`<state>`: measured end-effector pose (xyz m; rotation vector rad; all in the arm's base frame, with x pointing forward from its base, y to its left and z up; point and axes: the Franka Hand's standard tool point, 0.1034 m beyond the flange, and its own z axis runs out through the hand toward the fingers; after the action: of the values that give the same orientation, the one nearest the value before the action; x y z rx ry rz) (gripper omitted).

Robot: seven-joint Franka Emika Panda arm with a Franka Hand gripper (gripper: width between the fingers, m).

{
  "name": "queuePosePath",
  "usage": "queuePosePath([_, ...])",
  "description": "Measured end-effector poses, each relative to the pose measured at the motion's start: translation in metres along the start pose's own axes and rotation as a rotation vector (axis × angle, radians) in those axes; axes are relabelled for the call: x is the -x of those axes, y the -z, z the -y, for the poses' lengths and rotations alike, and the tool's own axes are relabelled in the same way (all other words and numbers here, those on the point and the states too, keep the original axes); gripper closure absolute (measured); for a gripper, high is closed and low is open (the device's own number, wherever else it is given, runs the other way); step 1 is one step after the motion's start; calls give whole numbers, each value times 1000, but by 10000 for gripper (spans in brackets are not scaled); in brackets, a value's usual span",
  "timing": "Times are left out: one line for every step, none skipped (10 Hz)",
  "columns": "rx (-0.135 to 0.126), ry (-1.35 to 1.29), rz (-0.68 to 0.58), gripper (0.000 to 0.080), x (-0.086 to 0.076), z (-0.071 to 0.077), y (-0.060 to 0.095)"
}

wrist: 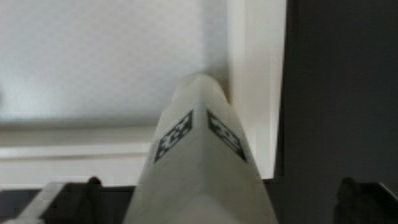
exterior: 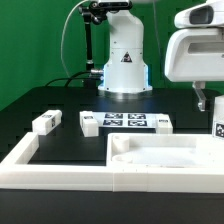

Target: Assemble desk

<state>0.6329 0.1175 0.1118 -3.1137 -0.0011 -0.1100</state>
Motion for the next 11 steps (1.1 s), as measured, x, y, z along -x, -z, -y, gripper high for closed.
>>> queuePosePath([0,83,-3,150,-1,0,1])
queuePosePath([0,207,-3,150,-2,0,1])
queuePosePath([1,321,-4,150,-2,-1,1])
queuePosePath([1,394,-4,150,-2,-2,1])
queuePosePath([1,417,-4,160,-2,-3,1])
queuePosePath([1,414,-4,318,-2,-3,1])
queuePosePath([1,414,-4,318,-2,-3,1])
queuePosePath([1,408,-5,492,-2,-3,1])
queuePosePath([0,378,-5,514,-2,-3,1])
queuePosePath([0,372,-5,514,-2,-3,1])
queuePosePath([-2,299,-5,514,-2,-3,1])
